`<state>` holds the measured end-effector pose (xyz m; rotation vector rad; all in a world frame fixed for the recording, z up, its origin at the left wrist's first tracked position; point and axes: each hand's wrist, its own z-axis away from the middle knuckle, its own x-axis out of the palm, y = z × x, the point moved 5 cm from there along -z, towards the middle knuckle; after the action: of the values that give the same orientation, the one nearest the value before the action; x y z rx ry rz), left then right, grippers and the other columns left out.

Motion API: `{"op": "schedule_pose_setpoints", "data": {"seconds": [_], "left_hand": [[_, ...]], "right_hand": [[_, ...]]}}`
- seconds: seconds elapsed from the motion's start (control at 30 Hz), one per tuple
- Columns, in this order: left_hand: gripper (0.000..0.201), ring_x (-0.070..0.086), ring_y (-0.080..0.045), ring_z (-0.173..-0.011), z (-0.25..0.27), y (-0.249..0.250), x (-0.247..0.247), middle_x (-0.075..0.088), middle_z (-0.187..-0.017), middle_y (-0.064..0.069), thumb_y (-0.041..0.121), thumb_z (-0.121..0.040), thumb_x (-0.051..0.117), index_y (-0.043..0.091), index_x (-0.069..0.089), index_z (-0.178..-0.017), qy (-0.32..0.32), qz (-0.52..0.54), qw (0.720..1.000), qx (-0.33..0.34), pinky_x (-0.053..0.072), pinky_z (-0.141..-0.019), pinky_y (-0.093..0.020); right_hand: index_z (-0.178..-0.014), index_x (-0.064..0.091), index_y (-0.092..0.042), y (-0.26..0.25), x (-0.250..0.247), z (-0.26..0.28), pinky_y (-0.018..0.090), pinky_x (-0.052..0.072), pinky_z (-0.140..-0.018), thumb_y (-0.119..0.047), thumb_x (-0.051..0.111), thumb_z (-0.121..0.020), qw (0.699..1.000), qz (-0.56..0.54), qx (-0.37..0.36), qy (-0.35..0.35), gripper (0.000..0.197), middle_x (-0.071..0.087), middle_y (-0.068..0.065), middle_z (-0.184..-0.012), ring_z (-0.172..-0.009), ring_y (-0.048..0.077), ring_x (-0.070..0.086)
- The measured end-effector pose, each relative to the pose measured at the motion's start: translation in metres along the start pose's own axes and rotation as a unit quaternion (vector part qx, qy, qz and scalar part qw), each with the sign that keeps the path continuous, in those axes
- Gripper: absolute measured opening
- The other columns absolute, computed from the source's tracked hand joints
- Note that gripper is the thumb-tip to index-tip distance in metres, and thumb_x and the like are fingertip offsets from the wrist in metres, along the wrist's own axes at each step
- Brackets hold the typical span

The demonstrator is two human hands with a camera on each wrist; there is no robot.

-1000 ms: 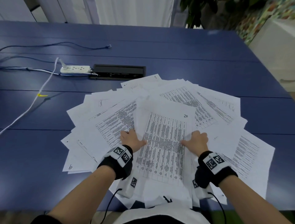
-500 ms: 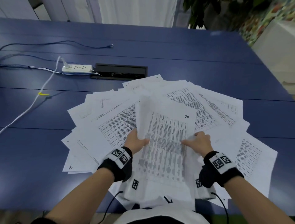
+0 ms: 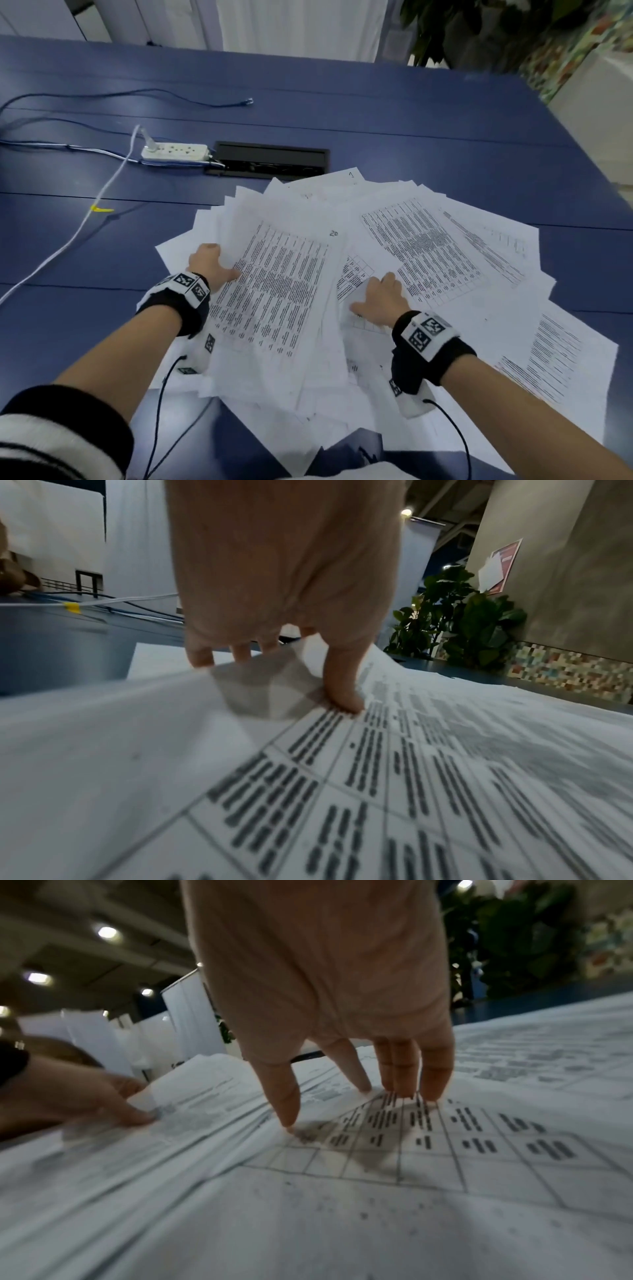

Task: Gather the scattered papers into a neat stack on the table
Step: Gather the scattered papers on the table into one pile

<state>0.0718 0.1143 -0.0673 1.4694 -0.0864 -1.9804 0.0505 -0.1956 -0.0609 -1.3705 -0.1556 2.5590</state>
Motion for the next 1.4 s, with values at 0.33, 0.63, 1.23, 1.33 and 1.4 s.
{"op": "schedule_pose_setpoints", "data": {"seconds": [0.33,0.63,1.23,1.33,1.4], "left_hand": [[0.077,0.040,-0.036,-0.127,-0.020,0.023,-0.001,0.023,-0.143,-0.014,0.032,-0.080,0.069,0.009,0.031,-0.143,-0.100,-0.078,0.991,0.036,0.031,-0.112,-0.040],[0.065,0.053,-0.032,-0.116,0.003,0.042,-0.005,0.056,-0.129,-0.011,0.010,-0.080,0.067,0.020,0.033,-0.134,-0.048,0.082,0.988,0.119,0.040,-0.088,-0.032],[0.034,0.059,-0.028,-0.106,0.015,0.024,-0.025,0.064,-0.119,-0.011,0.010,-0.081,0.065,0.011,0.061,-0.115,0.069,0.115,0.987,0.087,0.044,-0.093,-0.033],[0.028,0.055,-0.028,-0.109,0.014,0.022,-0.024,0.059,-0.122,-0.012,0.010,-0.083,0.063,0.008,0.064,-0.111,0.094,0.091,0.988,0.082,0.042,-0.093,-0.033],[0.031,0.056,-0.028,-0.104,0.014,0.024,-0.018,0.060,-0.121,-0.014,0.012,-0.086,0.060,0.007,0.057,-0.116,0.035,0.082,0.993,0.081,0.042,-0.088,-0.031]], "right_hand": [[-0.148,0.015,-0.008,-0.001,-0.012,-0.017,0.018,0.041,-0.078,-0.002,0.047,-0.090,0.949,-0.310,-0.009,0.063,0.066,0.014,0.011,-0.153,-0.118,0.022,0.046],[-0.145,0.022,-0.007,-0.010,-0.007,-0.012,0.025,0.047,-0.079,-0.014,0.060,-0.086,0.959,-0.268,-0.033,0.088,0.070,0.035,0.016,-0.141,-0.091,0.019,0.057],[-0.139,0.033,-0.001,-0.010,0.009,-0.011,0.031,0.048,-0.077,-0.025,0.062,-0.084,0.929,-0.369,0.007,0.025,0.067,0.053,0.012,-0.125,-0.112,0.027,0.056],[-0.136,0.034,0.004,-0.010,0.005,-0.011,0.031,0.043,-0.071,-0.017,0.060,-0.085,0.929,-0.367,0.008,0.042,0.061,0.054,0.010,-0.105,-0.089,0.022,0.054],[-0.139,0.031,0.004,-0.012,0.003,-0.010,0.034,0.046,-0.079,-0.015,0.059,-0.085,0.929,-0.365,0.015,0.053,0.063,0.054,0.011,-0.110,-0.090,0.022,0.055]]}}
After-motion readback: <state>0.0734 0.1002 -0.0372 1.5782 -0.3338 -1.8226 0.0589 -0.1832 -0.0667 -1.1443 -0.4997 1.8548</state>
